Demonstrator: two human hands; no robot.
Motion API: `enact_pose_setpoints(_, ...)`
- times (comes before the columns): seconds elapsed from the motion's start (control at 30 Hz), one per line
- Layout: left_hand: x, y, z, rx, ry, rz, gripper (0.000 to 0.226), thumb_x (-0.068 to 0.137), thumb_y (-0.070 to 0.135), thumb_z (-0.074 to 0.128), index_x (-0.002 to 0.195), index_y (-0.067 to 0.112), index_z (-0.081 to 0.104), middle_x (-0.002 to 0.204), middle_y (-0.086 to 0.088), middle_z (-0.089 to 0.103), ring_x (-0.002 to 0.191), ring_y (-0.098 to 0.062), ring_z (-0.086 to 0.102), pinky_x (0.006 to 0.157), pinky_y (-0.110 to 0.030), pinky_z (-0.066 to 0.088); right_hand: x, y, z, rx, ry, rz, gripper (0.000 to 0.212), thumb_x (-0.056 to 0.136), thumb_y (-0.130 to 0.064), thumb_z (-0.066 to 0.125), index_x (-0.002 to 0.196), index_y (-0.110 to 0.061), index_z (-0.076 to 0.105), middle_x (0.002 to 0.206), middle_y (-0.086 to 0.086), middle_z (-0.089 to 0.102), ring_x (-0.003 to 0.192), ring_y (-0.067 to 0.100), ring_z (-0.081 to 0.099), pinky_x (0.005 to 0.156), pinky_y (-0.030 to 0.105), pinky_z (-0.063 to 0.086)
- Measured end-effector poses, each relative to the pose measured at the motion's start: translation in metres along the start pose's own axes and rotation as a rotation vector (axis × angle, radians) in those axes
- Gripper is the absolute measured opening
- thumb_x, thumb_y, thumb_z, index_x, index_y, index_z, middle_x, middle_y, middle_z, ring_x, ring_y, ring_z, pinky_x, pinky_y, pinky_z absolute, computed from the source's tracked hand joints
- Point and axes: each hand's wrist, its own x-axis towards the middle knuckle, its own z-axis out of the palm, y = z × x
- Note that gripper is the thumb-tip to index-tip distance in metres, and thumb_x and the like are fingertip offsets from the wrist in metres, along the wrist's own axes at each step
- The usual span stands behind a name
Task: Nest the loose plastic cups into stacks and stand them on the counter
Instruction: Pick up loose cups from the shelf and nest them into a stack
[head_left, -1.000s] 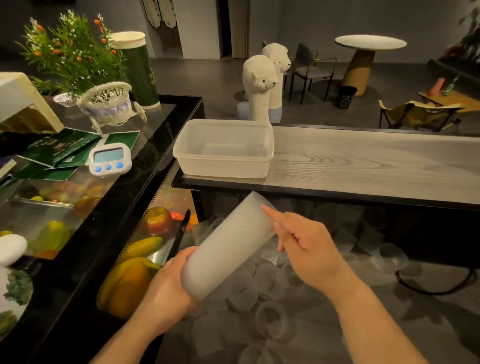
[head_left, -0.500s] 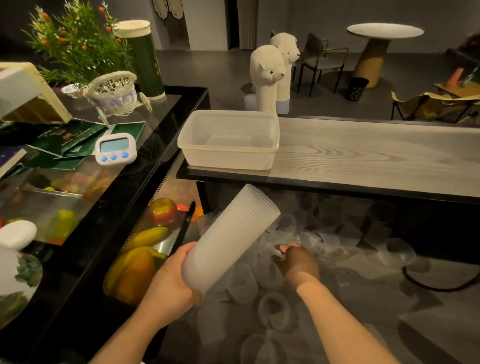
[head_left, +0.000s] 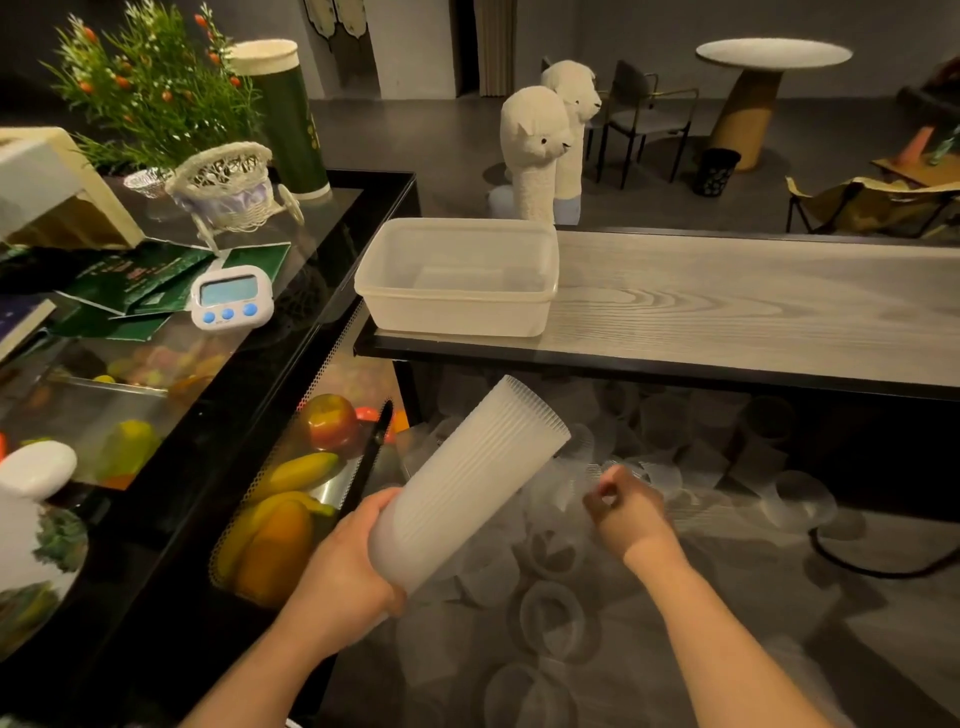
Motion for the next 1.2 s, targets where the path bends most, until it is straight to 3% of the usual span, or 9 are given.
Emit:
enact_pose_setpoints(0.1, -0.004, 0.0, 0.0, 0.026, -0.035, -0.003, 0.097, 0.057, 0.004, 0.082, 0.123, 0.052, 0.03, 0.112, 0.022, 0.043, 0.102, -0.011, 0.047, 0.065, -0.017, 0.043, -0.014, -0.017, -0.033, 0.559, -0.021, 0.106, 0.024, 0.096, -0.011, 0.051, 0.072, -0.012, 0.048, 0.08, 0.009, 0.07, 0.047, 0.022, 0.053, 0.045, 0.026, 0.044)
enact_pose_setpoints(0.2, -0.008, 0.004, 0.002, 0.053, -0.065, 0.017, 0.096, 0.058, 0.005, 0.082, 0.123, 0.052, 0.029, 0.111, 0.023, 0.041, 0.094, -0.007, 0.045, 0.063, -0.013, 0.04, -0.035, -0.037, -0.067, 0.862, -0.058, 0.027, 0.018, 0.099, -0.013, 0.049, 0.084, -0.004, 0.054, 0.079, 0.005, 0.072, 0.049, 0.019, 0.05, 0.049, 0.031, 0.044)
enact_pose_setpoints(0.3, -0.012, 0.008, 0.004, 0.061, -0.073, 0.028, 0.095, 0.062, 0.005, 0.082, 0.124, 0.051, 0.028, 0.109, 0.022, 0.039, 0.098, -0.009, 0.043, 0.067, -0.018, 0.042, -0.051, -0.055, -0.092, 0.79, 0.022, -0.171, 0.017, 0.09, -0.022, 0.066, 0.083, -0.01, 0.056, 0.057, 0.005, 0.054, 0.053, 0.02, 0.048, 0.054, 0.033, 0.044)
enact_pose_setpoints(0.43, -0.014, 0.009, -0.001, 0.0, -0.03, 0.025, 0.094, 0.054, 0.003, 0.08, 0.121, 0.052, 0.037, 0.109, 0.022, 0.047, 0.102, -0.01, 0.048, 0.08, -0.035, 0.049, -0.071, -0.075, -0.113, 0.757, 0.127, -0.414, 0.016, 0.092, -0.028, 0.062, 0.108, -0.026, 0.058, 0.075, 0.002, 0.056, 0.051, 0.014, 0.048, 0.053, 0.03, 0.047)
enact_pose_setpoints(0.57, -0.014, 0.009, 0.001, -0.001, -0.033, 0.056, 0.095, 0.052, 0.003, 0.081, 0.122, 0.051, 0.038, 0.111, 0.023, 0.046, 0.103, -0.009, 0.047, 0.077, -0.031, 0.046, -0.083, -0.087, -0.122, 0.675, 0.236, -0.587, 0.029, 0.097, -0.017, 0.056, 0.112, -0.04, 0.062, 0.08, -0.007, 0.06, 0.054, 0.006, 0.052, 0.057, 0.018, 0.049)
enact_pose_setpoints(0.77, -0.017, 0.015, 0.008, -0.018, -0.013, 0.059, 0.098, 0.057, 0.0, 0.082, 0.124, 0.051, 0.031, 0.108, 0.022, 0.042, 0.101, -0.01, 0.042, 0.079, -0.035, 0.045, -0.089, -0.096, -0.104, 0.475, -0.129, -0.688, 0.037, 0.099, -0.005, 0.051, 0.113, -0.035, 0.067, 0.081, -0.016, 0.057, 0.057, 0.006, 0.051, 0.057, 0.022, 0.047)
enact_pose_setpoints(0.9, -0.02, 0.012, 0.007, -0.033, -0.026, 0.08, 0.097, 0.058, 0.002, 0.081, 0.125, 0.052, 0.031, 0.11, 0.022, 0.044, 0.1, -0.009, 0.043, 0.076, -0.032, 0.046, -0.091, -0.097, -0.108, 0.75, -0.123, -0.585, 0.037, 0.098, -0.003, 0.05, 0.109, -0.031, 0.071, 0.079, -0.001, 0.065, 0.054, 0.012, 0.051, 0.052, 0.023, 0.045)
enact_pose_setpoints(1.07, -0.023, 0.009, 0.007, -0.053, -0.001, 0.088, 0.095, 0.058, 0.001, 0.082, 0.124, 0.051, 0.034, 0.11, 0.022, 0.045, 0.099, -0.008, 0.045, 0.071, -0.027, 0.045, -0.089, -0.098, -0.099, 0.49, -0.297, -0.562, 0.038, 0.1, -0.009, 0.049, 0.113, -0.039, 0.068, 0.057, 0.004, 0.059, 0.049, 0.014, 0.051, 0.059, 0.021, 0.048)
enact_pose_setpoints(1.2, -0.024, 0.001, 0.006, -0.079, 0.021, 0.07, 0.096, 0.057, 0.0, 0.083, 0.123, 0.05, 0.035, 0.111, 0.023, 0.046, 0.1, -0.009, 0.047, 0.07, -0.028, 0.046, -0.093, -0.094, -0.089, 0.636, -0.188, -0.566, 0.04, 0.101, -0.006, 0.045, 0.122, -0.034, 0.065, 0.114, -0.007, 0.067, 0.061, 0.013, 0.058, 0.062, 0.023, 0.05)
